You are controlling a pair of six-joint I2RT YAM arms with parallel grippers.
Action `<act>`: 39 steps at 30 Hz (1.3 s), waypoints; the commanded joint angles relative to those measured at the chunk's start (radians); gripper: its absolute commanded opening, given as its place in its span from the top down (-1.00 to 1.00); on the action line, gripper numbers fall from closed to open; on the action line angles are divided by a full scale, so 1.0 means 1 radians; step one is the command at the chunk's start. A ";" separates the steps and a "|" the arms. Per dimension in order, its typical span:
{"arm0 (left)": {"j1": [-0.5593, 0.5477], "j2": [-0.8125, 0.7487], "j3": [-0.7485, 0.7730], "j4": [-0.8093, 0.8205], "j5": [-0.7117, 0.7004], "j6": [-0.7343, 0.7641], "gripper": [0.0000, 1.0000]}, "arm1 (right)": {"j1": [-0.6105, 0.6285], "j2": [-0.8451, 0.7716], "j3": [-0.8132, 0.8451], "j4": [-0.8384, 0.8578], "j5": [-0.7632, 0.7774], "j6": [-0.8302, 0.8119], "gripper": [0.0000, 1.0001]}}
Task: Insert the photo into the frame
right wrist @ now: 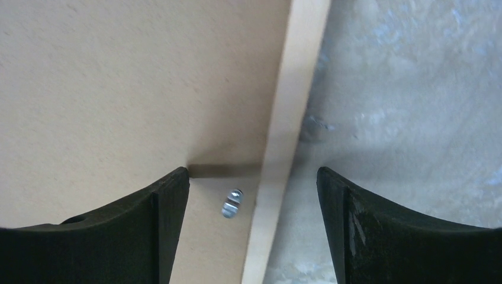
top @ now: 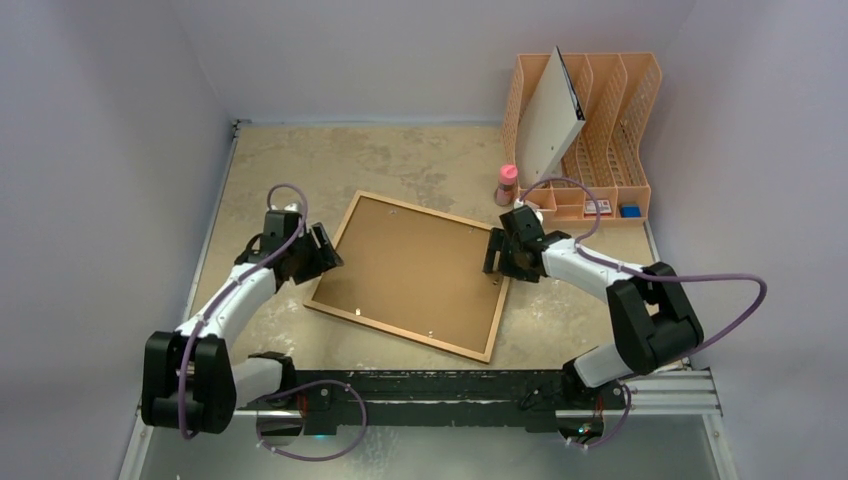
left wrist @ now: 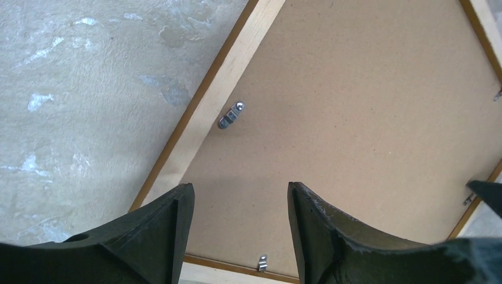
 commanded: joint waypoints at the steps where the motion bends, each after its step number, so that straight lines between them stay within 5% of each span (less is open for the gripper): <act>1: -0.002 -0.074 -0.052 0.061 -0.013 -0.066 -0.22 | 0.001 -0.048 -0.050 -0.133 0.041 0.011 -0.63; 19: -0.002 -0.081 -0.089 0.101 -0.040 -0.082 -0.22 | 0.001 -0.062 -0.031 -0.228 0.006 0.020 -0.32; 34: -0.002 -0.065 -0.082 0.124 -0.027 -0.083 -0.22 | 0.001 -0.033 -0.011 -0.231 0.076 0.054 0.44; 39: -0.002 -0.071 -0.077 0.117 -0.036 -0.083 -0.22 | 0.001 -0.056 0.001 -0.231 0.060 0.096 0.51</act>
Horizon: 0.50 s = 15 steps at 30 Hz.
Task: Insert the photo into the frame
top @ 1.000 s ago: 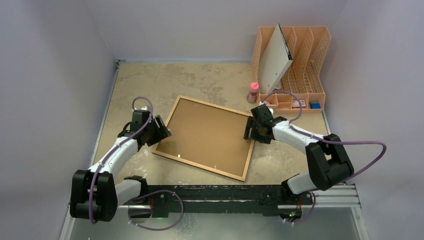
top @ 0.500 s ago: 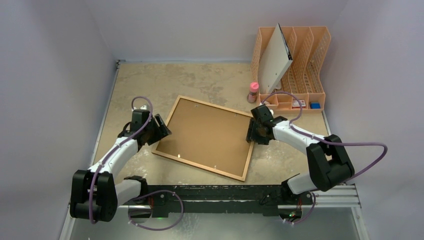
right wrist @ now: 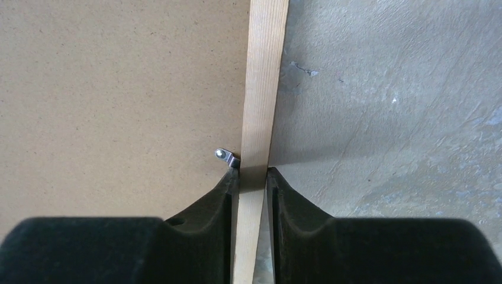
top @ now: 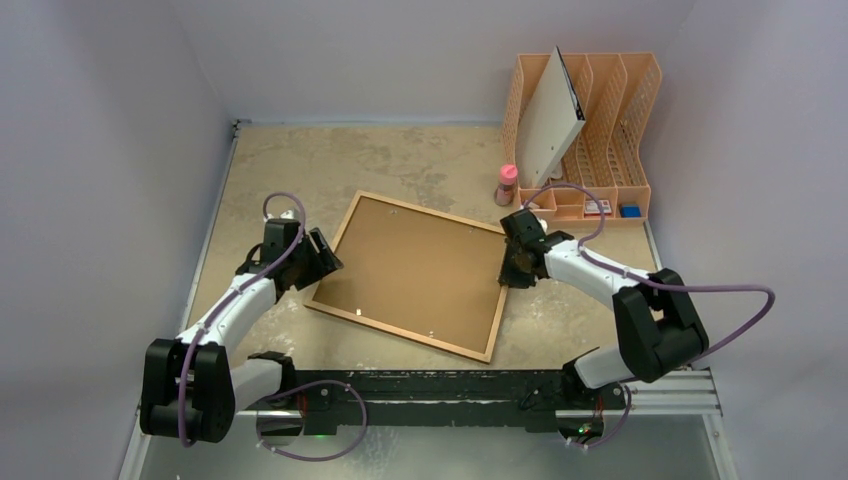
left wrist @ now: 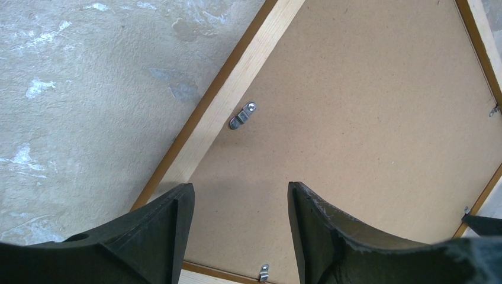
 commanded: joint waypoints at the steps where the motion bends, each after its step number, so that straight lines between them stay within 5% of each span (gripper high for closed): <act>1: -0.002 -0.008 0.023 0.028 -0.017 -0.008 -0.22 | -0.006 -0.015 0.014 -0.089 0.057 0.039 0.52; 7: -0.001 -0.010 0.048 0.033 -0.054 -0.026 -0.22 | -0.006 -0.139 0.055 -0.099 0.093 0.074 -0.22; 15: -0.001 0.019 0.051 0.109 -0.150 -0.066 -0.26 | -0.006 -0.178 0.089 0.023 0.006 -0.019 -0.32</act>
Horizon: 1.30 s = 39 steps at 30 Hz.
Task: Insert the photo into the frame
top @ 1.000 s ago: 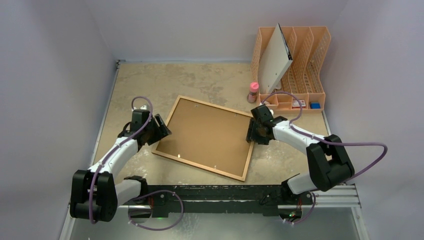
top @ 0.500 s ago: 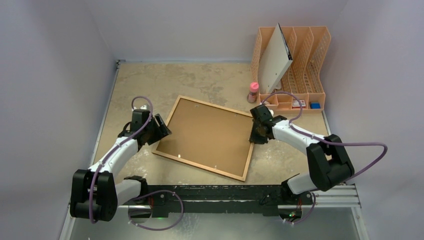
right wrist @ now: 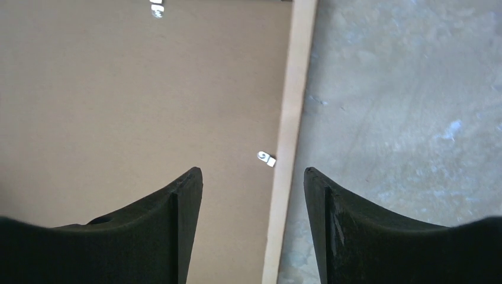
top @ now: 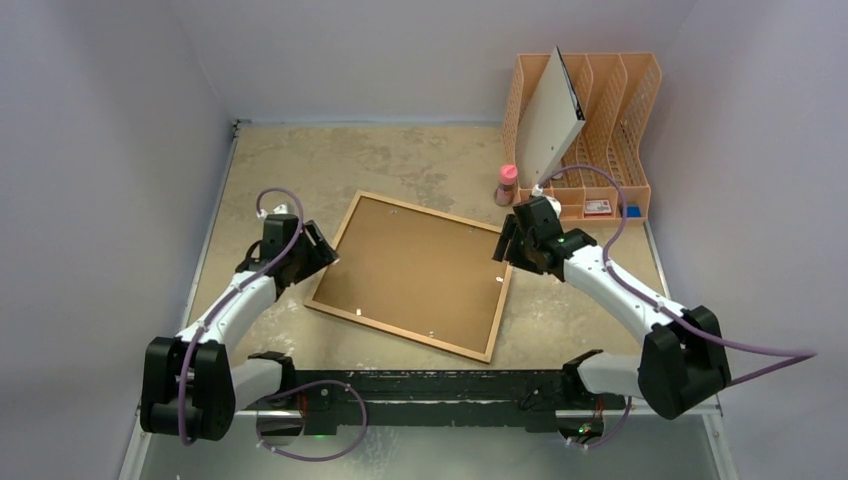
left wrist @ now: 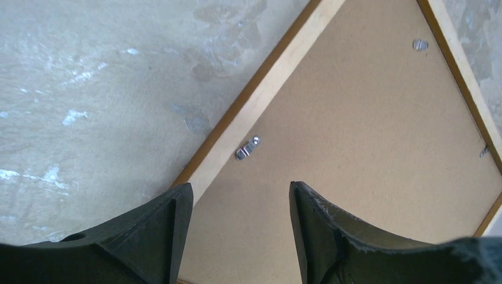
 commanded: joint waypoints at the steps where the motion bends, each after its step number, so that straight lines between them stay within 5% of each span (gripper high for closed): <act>1: -0.001 0.021 0.028 0.097 -0.094 -0.037 -0.25 | -0.001 0.018 0.036 0.096 -0.073 -0.062 -0.32; 5: -0.001 0.006 -0.069 0.218 -0.194 -0.058 -0.17 | 0.031 0.050 0.033 0.225 -0.178 -0.039 -0.25; 9: -0.001 0.022 -0.123 0.290 -0.151 -0.056 -0.13 | 0.122 0.124 0.064 0.363 -0.248 0.005 -0.21; 15: -0.001 0.032 -0.128 0.210 -0.117 -0.019 -0.02 | 0.220 0.288 0.140 0.411 -0.277 0.048 -0.16; 29: -0.001 -0.019 -0.177 0.074 -0.084 -0.068 0.83 | 0.315 0.438 0.248 0.454 -0.305 0.063 -0.12; 39: -0.001 -0.101 -0.204 0.024 -0.050 -0.085 0.81 | 0.494 0.717 0.463 0.608 -0.294 0.258 -0.07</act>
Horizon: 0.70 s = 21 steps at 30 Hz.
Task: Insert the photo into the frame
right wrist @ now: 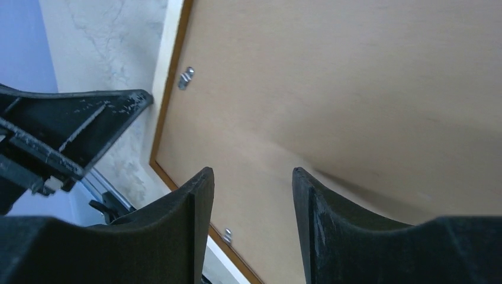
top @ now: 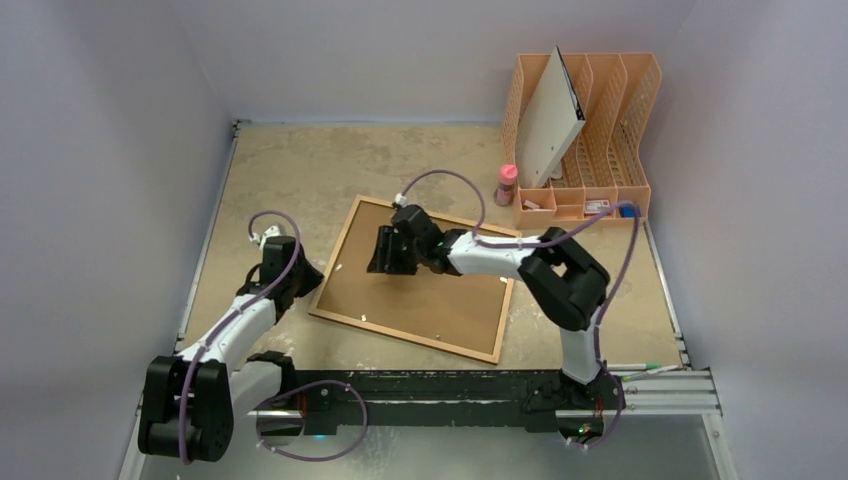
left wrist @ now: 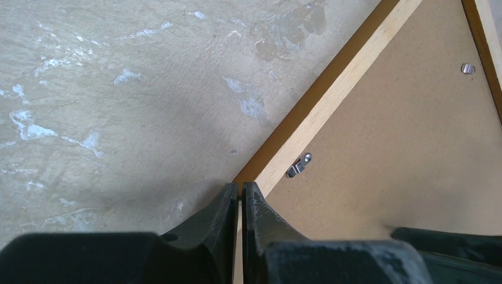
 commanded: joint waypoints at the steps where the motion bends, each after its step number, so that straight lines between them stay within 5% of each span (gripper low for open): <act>1: -0.005 -0.020 -0.020 -0.097 0.051 -0.007 0.79 | 0.066 0.101 0.114 0.103 0.005 0.124 -0.06; 21: -0.005 -0.018 -0.017 -0.095 0.051 -0.004 0.78 | 0.098 0.335 0.300 0.205 0.000 0.189 0.04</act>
